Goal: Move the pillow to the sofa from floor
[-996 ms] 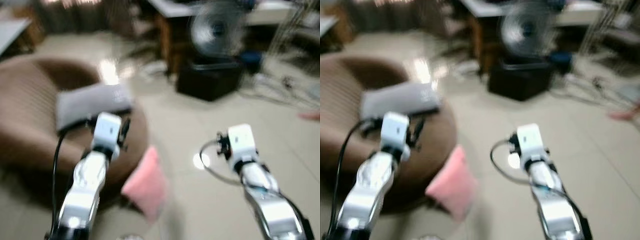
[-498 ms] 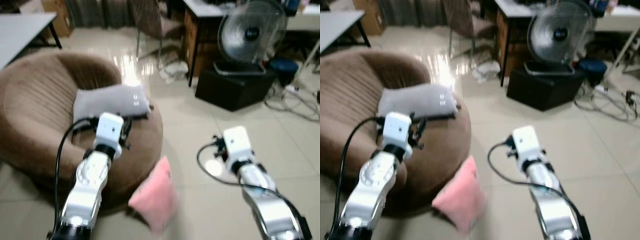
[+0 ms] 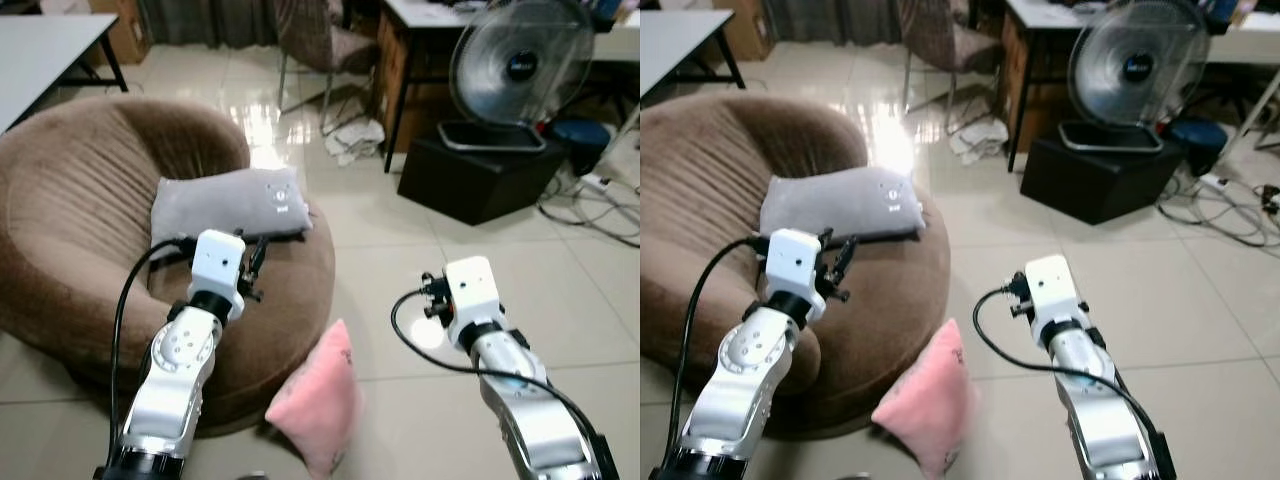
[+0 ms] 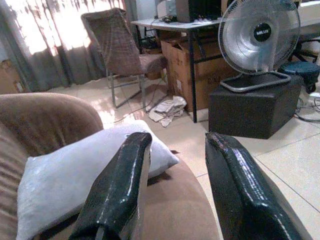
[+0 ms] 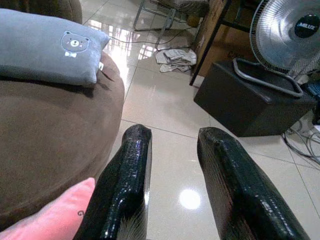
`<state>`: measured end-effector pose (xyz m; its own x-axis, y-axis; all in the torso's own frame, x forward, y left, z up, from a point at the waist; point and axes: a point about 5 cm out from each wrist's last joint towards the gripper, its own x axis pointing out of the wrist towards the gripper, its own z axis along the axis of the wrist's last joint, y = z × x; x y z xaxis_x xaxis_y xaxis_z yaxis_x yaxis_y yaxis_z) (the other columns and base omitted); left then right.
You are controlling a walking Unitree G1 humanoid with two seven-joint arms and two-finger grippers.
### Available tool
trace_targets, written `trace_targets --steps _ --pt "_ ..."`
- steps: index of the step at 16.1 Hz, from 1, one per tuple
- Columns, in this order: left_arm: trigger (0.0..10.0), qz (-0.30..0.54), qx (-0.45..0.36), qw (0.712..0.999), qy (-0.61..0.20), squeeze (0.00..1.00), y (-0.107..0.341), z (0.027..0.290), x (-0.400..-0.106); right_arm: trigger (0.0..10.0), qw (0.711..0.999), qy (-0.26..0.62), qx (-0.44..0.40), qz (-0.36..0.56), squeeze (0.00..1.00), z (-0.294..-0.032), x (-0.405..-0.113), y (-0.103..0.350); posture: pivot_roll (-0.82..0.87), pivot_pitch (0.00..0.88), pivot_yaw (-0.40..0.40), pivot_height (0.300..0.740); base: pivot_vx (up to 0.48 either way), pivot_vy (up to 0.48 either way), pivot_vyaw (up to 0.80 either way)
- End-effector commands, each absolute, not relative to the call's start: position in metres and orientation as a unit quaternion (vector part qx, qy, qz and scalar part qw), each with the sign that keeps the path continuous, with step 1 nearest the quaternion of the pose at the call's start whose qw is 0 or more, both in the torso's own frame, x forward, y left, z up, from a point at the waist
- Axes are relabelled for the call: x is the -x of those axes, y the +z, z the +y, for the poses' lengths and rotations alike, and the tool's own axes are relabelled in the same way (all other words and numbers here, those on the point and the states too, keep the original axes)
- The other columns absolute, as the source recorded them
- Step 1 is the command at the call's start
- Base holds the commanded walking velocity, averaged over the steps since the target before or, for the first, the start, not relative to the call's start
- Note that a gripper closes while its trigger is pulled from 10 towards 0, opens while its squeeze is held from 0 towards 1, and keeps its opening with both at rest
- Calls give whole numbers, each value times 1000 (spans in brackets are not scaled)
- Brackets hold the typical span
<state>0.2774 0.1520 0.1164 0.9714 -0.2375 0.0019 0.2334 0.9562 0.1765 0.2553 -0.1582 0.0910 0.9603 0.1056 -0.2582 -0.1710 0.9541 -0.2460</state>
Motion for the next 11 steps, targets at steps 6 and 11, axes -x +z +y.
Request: trace_targets --steps 6,11 --pt "10000 22 -82 990 -114 0 108 159 -276 10000 986 62 110 112 0 -158 -254 91 -24 0 -2 665 0 0 0" --pt "10000 26 -80 989 -125 0 108 157 -277 10000 986 59 107 109 0 -158 -254 92 -26 0 4 615 0 0 0"
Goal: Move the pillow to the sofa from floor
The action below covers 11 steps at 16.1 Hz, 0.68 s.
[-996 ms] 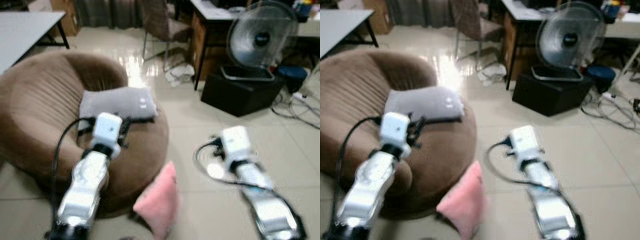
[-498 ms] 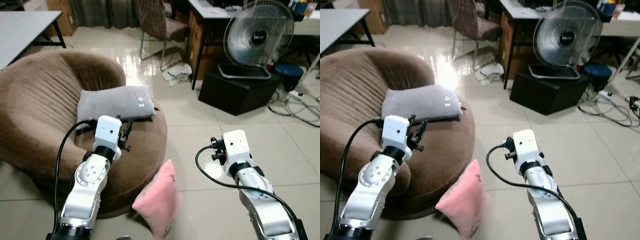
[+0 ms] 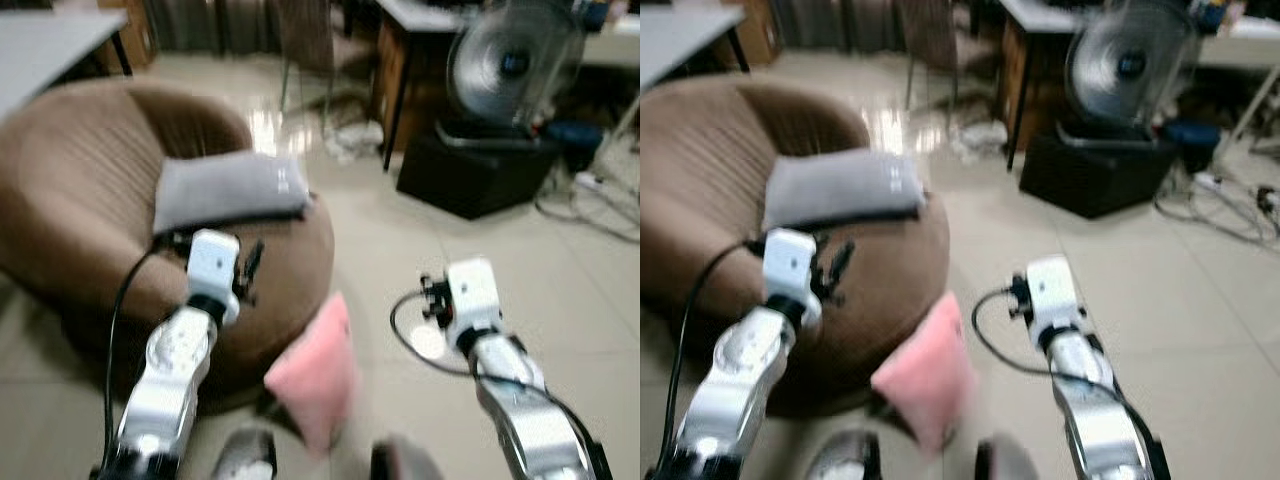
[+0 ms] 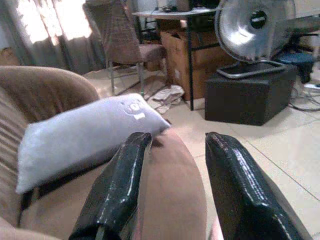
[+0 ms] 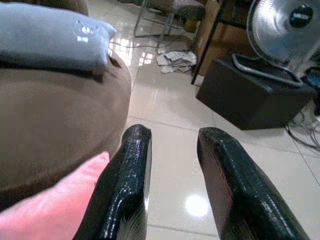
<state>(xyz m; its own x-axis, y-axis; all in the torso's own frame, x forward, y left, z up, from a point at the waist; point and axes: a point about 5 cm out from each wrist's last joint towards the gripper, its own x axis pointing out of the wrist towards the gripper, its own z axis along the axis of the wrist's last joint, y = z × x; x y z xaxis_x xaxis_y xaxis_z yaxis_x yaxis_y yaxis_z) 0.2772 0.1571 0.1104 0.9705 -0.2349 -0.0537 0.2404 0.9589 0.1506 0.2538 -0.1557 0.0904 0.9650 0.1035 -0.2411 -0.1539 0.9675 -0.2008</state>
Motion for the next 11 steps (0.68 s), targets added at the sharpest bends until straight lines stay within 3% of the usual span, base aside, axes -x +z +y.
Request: trace_targets --steps 1,6,11 --pt "10000 23 -89 988 -126 0 108 156 -277 10000 986 58 107 110 0 -158 -254 92 -25 0 4 600 0 0 0" --pt "10000 -3 -102 987 -123 0 114 157 -279 10000 986 60 110 112 0 -157 -253 92 -25 4 6 590 0 0 0" --pt "10000 0 -100 986 -132 0 112 156 -279 10000 986 62 100 115 0 -157 -252 90 -24 10 7 590 332 0 0"
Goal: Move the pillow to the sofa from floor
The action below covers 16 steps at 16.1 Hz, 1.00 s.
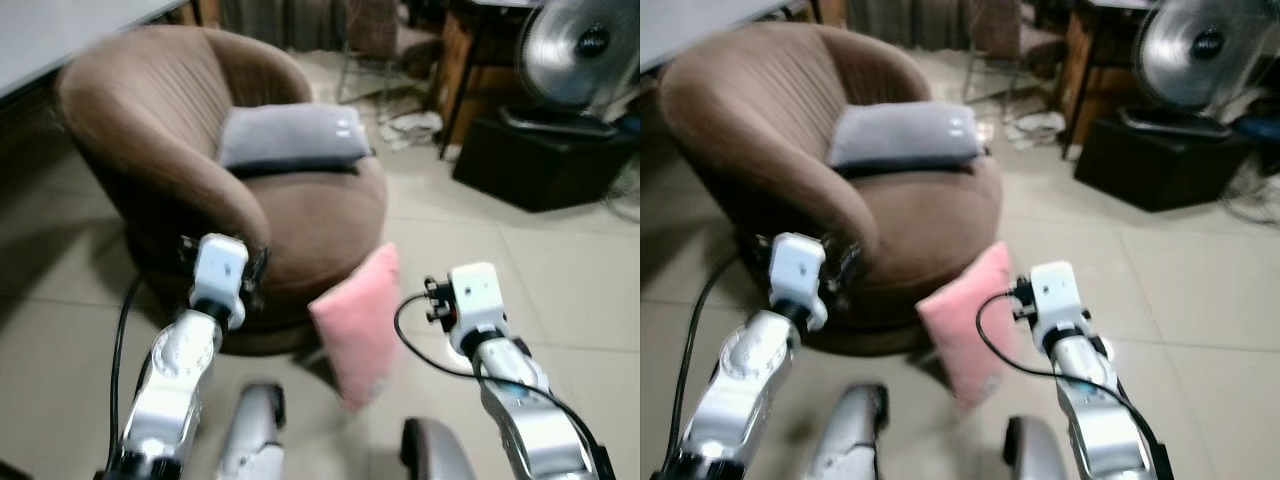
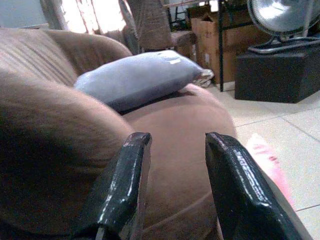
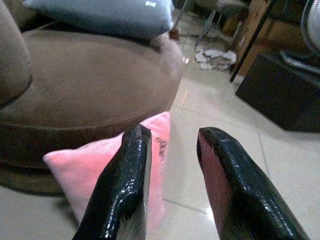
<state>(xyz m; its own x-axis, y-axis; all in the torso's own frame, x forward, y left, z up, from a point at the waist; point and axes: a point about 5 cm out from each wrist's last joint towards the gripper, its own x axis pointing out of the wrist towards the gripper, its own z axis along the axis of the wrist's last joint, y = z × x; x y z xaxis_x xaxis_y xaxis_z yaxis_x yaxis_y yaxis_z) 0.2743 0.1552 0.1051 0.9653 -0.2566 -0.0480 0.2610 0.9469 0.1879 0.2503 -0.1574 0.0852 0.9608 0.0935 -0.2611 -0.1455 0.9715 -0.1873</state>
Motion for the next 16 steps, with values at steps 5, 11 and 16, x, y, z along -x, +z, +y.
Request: trace_targets --steps 5,11,16 --pt "10000 0 -100 986 -134 0 112 156 -280 10000 986 61 99 118 0 -158 -253 89 -25 10 9 590 382 0 -491" --pt "10000 1 -101 985 -136 0 111 155 -280 10000 985 64 106 118 0 -158 -253 89 -26 11 12 590 382 0 0" --pt "10000 2 -101 985 -139 0 111 155 -281 10000 985 62 102 122 0 -158 -253 88 -24 9 11 590 364 0 -91"
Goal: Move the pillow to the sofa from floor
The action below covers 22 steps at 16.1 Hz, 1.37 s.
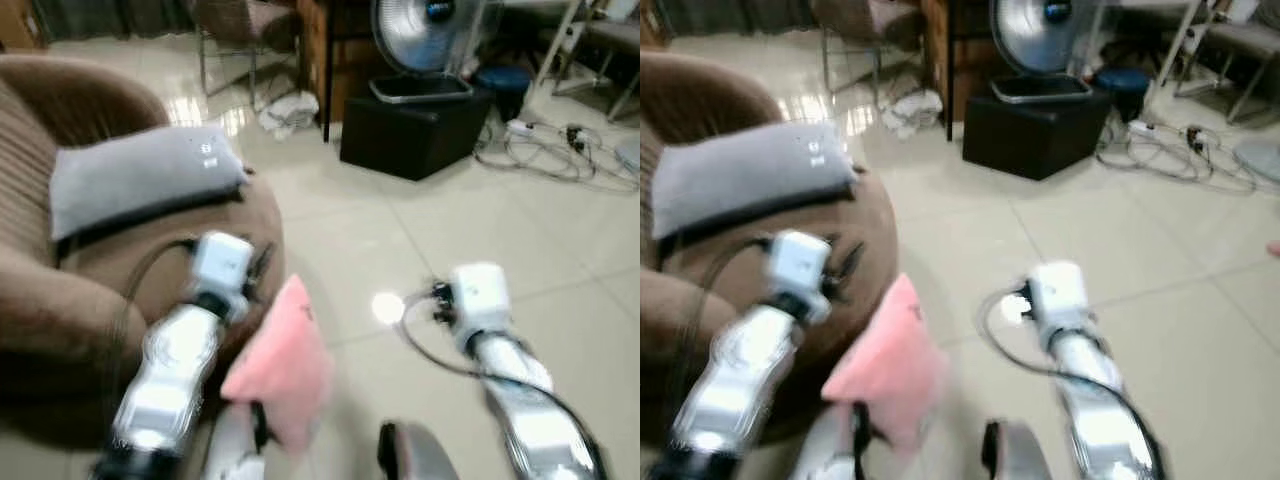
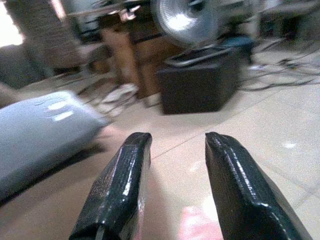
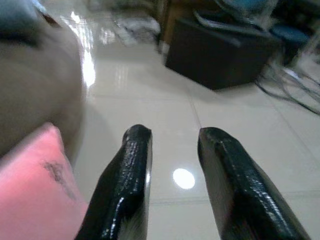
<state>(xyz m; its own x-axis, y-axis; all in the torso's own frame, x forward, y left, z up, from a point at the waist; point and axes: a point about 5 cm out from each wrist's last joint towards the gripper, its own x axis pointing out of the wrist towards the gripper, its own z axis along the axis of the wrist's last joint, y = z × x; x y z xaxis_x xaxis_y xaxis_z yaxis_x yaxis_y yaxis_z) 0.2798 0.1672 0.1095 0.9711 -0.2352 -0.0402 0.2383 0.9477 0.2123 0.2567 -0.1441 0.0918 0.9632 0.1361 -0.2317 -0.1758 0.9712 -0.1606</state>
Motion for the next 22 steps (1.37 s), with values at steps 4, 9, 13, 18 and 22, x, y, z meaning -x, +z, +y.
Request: trace_targets --steps 4,9,13,18,22 --pt "10000 22 -127 980 -149 0 101 158 -280 10000 983 85 98 126 0 -154 -252 86 -24 3 12 590 0 0 0" --pt "10000 109 -170 954 -220 0 68 154 -287 10000 965 166 124 162 0 -146 -243 75 -43 1 12 580 0 0 0" --pt "10000 147 -154 943 -255 0 49 143 -293 10000 947 215 136 195 0 -143 -233 65 -52 34 3 540 0 0 0" --pt "10000 177 -168 946 -213 4 33 151 -300 10000 925 271 157 216 0 -133 -217 58 -71 133 9 510 0 0 0" --pt "10000 207 -158 948 -183 1000 25 161 -300 10000 918 294 152 218 0 -116 -209 55 -55 205 15 510 0 0 0"
